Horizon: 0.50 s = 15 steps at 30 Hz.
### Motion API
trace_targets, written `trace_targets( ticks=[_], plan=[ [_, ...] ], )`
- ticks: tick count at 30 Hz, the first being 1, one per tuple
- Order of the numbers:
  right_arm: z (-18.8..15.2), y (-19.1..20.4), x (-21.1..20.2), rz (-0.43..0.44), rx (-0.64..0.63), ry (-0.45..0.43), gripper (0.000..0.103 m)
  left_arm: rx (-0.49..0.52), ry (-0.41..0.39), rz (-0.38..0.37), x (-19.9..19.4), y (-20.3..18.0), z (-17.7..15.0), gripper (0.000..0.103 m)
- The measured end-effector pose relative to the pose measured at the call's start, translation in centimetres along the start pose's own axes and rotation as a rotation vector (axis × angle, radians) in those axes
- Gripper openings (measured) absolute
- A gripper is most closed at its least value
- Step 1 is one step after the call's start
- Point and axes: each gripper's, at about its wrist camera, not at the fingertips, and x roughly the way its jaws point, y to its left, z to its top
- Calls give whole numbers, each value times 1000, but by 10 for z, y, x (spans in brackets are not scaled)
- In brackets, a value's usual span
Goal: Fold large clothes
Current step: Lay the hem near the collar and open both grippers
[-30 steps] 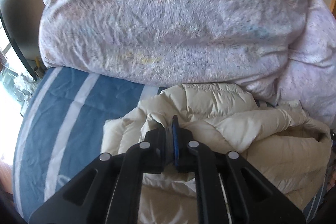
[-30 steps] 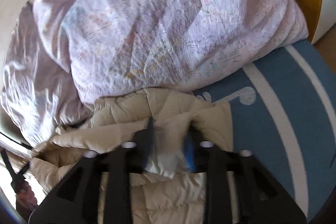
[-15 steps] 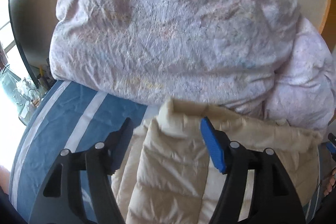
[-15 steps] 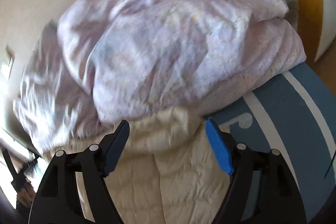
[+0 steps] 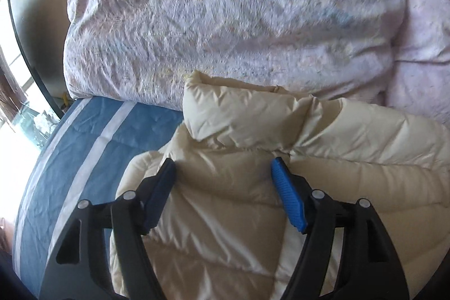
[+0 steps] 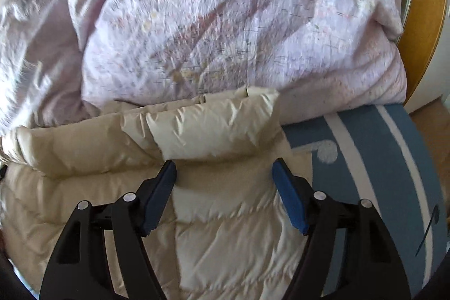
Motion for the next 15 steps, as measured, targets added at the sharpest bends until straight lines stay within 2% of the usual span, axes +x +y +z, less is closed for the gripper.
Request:
trace_targets(
  ticks=[5,15],
  plan=[
    [1,1,20,-17,2,8,73,4,17,32,20,4,4,76],
    [-8,8,46,-33,11,-3,78,-28,44,30,43,15,7,84]
  ],
)
